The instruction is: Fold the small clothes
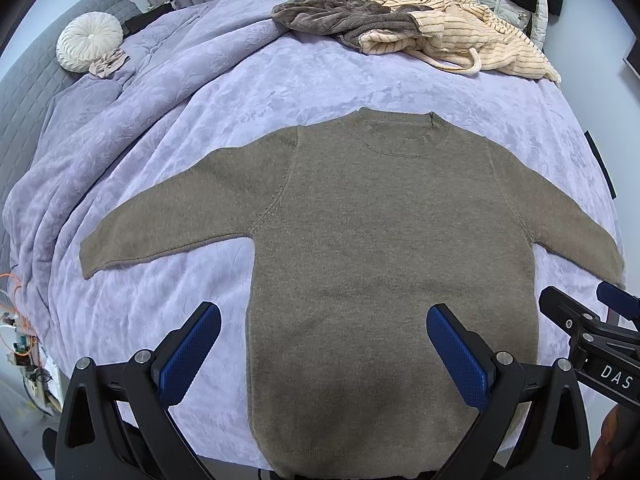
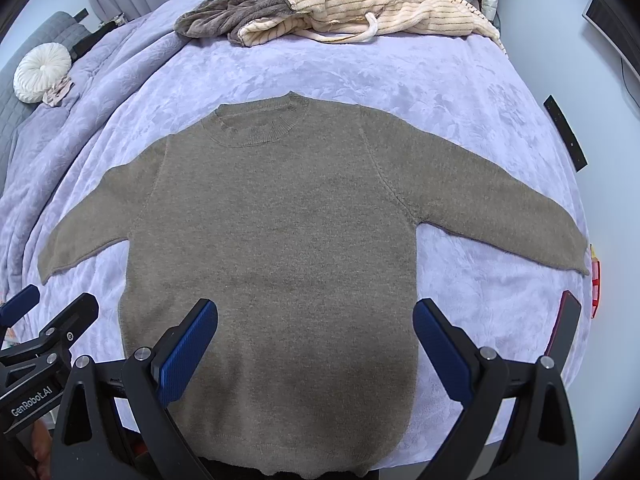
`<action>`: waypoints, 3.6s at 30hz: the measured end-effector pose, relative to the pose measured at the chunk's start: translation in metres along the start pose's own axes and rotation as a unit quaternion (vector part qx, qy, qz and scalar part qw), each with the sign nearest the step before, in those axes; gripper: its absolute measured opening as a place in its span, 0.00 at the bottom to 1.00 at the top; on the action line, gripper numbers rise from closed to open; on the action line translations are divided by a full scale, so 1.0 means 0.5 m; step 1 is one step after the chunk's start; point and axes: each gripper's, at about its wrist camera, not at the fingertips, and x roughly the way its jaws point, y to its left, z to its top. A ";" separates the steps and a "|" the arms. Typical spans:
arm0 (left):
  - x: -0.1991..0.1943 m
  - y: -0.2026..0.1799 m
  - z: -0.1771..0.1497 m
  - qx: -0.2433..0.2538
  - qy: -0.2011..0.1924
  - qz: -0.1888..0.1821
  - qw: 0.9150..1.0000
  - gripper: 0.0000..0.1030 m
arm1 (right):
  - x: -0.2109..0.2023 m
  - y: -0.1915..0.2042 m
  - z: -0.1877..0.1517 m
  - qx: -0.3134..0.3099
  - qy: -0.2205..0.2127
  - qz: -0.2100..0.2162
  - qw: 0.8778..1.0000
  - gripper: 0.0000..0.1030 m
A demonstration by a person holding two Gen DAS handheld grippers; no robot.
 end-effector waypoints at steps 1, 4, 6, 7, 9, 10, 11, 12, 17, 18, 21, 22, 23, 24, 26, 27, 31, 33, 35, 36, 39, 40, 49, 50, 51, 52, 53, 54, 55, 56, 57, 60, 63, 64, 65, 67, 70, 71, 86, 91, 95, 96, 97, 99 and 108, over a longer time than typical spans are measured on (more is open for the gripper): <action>0.001 0.000 0.000 -0.001 0.002 -0.003 1.000 1.00 | -0.001 0.001 -0.001 0.000 0.001 0.000 1.000 0.96; 0.003 0.000 -0.001 -0.003 0.005 -0.009 1.000 1.00 | 0.000 0.002 0.000 0.001 0.004 0.001 1.000 0.96; 0.006 0.000 -0.001 -0.005 0.003 -0.016 1.000 1.00 | 0.005 -0.002 -0.002 0.000 0.003 0.000 1.000 0.96; 0.009 0.002 -0.001 -0.007 -0.002 -0.022 1.000 1.00 | 0.003 -0.002 -0.004 0.000 0.005 0.000 1.000 0.96; 0.015 0.004 -0.001 -0.009 -0.003 -0.029 1.000 1.00 | 0.010 -0.010 -0.005 0.002 0.008 0.005 1.000 0.96; 0.019 0.006 -0.002 -0.010 -0.001 -0.033 0.999 1.00 | 0.012 -0.013 -0.008 0.003 0.009 0.005 1.000 0.96; 0.023 0.007 -0.002 -0.010 0.001 -0.035 0.999 1.00 | 0.015 -0.013 -0.005 0.013 0.036 0.029 0.999 0.96; 0.028 0.009 -0.003 -0.009 0.005 -0.034 0.999 1.00 | 0.017 -0.015 -0.006 0.014 0.038 0.028 0.999 0.96; 0.059 0.028 -0.008 -0.012 0.028 -0.039 0.999 1.00 | 0.035 -0.005 -0.003 0.015 0.066 0.035 0.997 0.96; 0.067 0.032 -0.009 -0.013 0.031 -0.040 0.999 1.00 | 0.041 -0.003 -0.004 0.013 0.059 0.030 0.998 0.96; 0.090 0.046 -0.011 -0.015 0.030 -0.055 0.998 1.00 | 0.066 0.006 -0.004 0.004 0.044 0.019 0.999 0.96; 0.097 0.050 -0.012 -0.014 0.030 -0.058 0.998 1.00 | 0.072 0.009 -0.004 0.003 0.047 0.017 0.999 0.96; 0.102 0.052 -0.011 -0.014 0.030 -0.059 0.998 1.00 | 0.078 0.014 -0.006 0.001 0.046 0.015 0.999 0.96; 0.107 0.055 -0.011 -0.014 0.030 -0.062 0.998 1.00 | 0.082 0.019 -0.007 0.000 0.045 0.016 0.999 0.96; 0.113 0.060 -0.010 -0.015 0.029 -0.067 0.997 1.00 | 0.087 0.030 -0.007 0.000 0.036 0.025 0.999 0.96; 0.115 0.063 -0.009 -0.016 0.028 -0.070 0.997 1.00 | 0.088 0.035 -0.007 0.000 0.032 0.028 0.999 0.96; 0.120 0.073 -0.006 -0.022 0.027 -0.080 0.996 1.00 | 0.091 0.048 -0.007 -0.001 0.033 0.025 0.999 0.96; 0.121 0.078 -0.003 -0.026 0.026 -0.090 0.995 1.00 | 0.091 0.053 -0.006 -0.002 0.035 0.020 0.999 0.96; 0.125 0.087 -0.003 -0.035 0.028 -0.105 0.993 1.00 | 0.089 0.059 -0.004 -0.006 0.033 0.018 0.999 0.96; 0.130 0.095 -0.003 -0.043 0.030 -0.117 0.992 1.00 | 0.087 0.065 -0.005 -0.012 0.029 0.020 0.999 0.96; 0.158 0.138 -0.002 -0.087 0.043 -0.161 0.982 1.00 | 0.087 0.089 -0.007 -0.032 0.040 0.016 0.999 0.96; 0.171 0.161 -0.004 -0.107 0.050 -0.169 0.979 1.00 | 0.088 0.096 -0.008 -0.036 0.047 0.012 0.998 0.96; 0.321 0.537 -0.036 -0.298 0.027 -0.098 0.949 1.00 | 0.077 0.194 -0.043 -0.082 0.061 0.026 0.994 0.96; 0.339 0.583 -0.042 -0.326 0.023 -0.093 0.941 1.00 | 0.078 0.204 -0.049 -0.087 0.064 0.024 0.994 0.96; 0.358 0.632 -0.051 -0.356 0.016 -0.091 0.930 1.00 | 0.079 0.214 -0.055 -0.092 0.067 0.024 0.993 0.96; 0.375 0.672 -0.054 -0.381 0.008 -0.091 0.920 1.00 | 0.080 0.224 -0.063 -0.096 0.073 0.023 0.992 0.96; 0.390 0.706 -0.060 -0.403 0.004 -0.088 0.911 1.00 | 0.082 0.232 -0.069 -0.099 0.079 0.020 0.992 0.96; 0.405 0.737 -0.062 -0.424 -0.001 -0.091 0.901 1.00 | 0.085 0.240 -0.079 -0.102 0.085 0.018 0.991 0.96; 0.415 0.761 -0.061 -0.439 -0.010 -0.096 0.893 1.00 | 0.088 0.244 -0.084 -0.103 0.091 0.016 0.990 0.96; 0.423 0.783 -0.061 -0.451 -0.022 -0.101 0.886 1.00 | 0.091 0.249 -0.090 -0.105 0.095 0.015 0.990 0.96; 0.427 0.795 -0.057 -0.457 -0.030 -0.098 0.883 0.92 | 0.093 0.250 -0.097 -0.107 0.102 0.013 0.989 0.96; 0.433 0.797 -0.033 -0.429 -0.036 -0.065 0.900 0.29 | 0.100 0.256 -0.110 -0.112 0.109 0.013 0.988 0.96; 0.412 0.798 -0.021 -0.406 -0.070 -0.092 0.906 0.06 | 0.101 0.251 -0.119 -0.115 0.112 0.026 0.987 0.96; 0.395 0.791 -0.015 -0.395 -0.082 -0.082 0.912 0.06 | 0.102 0.250 -0.118 -0.115 0.107 0.029 0.987 0.96; 0.374 0.781 -0.006 -0.381 -0.095 -0.074 0.917 0.06 | 0.101 0.245 -0.116 -0.114 0.102 0.032 0.988 0.96; 0.321 0.754 0.010 -0.355 -0.121 -0.076 0.924 0.06 | 0.098 0.230 -0.111 -0.108 0.094 0.042 0.989 0.96; 0.243 0.681 0.064 -0.304 -0.161 -0.084 0.935 0.06 | 0.096 0.202 -0.100 -0.098 0.088 0.052 0.990 0.96; 0.216 0.651 0.085 -0.283 -0.176 -0.091 0.938 0.06 | 0.096 0.195 -0.094 -0.096 0.085 0.054 0.990 0.96; 0.231 -0.029 0.245 0.000 -0.134 -0.197 0.971 0.06 | 0.110 -0.071 -0.049 0.010 0.071 0.051 0.996 0.96; 0.346 -0.144 0.197 0.044 -0.038 -0.114 0.992 0.06 | 0.138 -0.140 -0.071 0.039 0.092 0.034 0.994 0.96; 0.325 -0.141 0.155 0.053 -0.034 -0.102 0.993 0.44 | 0.141 -0.159 -0.071 0.040 0.091 0.025 0.995 0.96; 0.302 -0.127 0.144 0.050 -0.049 -0.097 0.993 0.77 | 0.144 -0.163 -0.065 0.038 0.087 0.022 0.995 0.96; 0.281 -0.108 0.138 0.046 -0.064 -0.092 0.993 0.91 | 0.143 -0.161 -0.053 0.034 0.082 0.020 0.996 0.96; 0.243 -0.059 0.126 0.044 -0.081 -0.086 0.992 0.91 | 0.145 -0.150 -0.036 0.021 0.071 0.017 0.997 0.96; 0.288 0.211 0.069 -0.044 -0.034 0.030 0.998 0.91 | 0.201 0.057 0.075 -0.187 -0.022 -0.006 0.982 0.96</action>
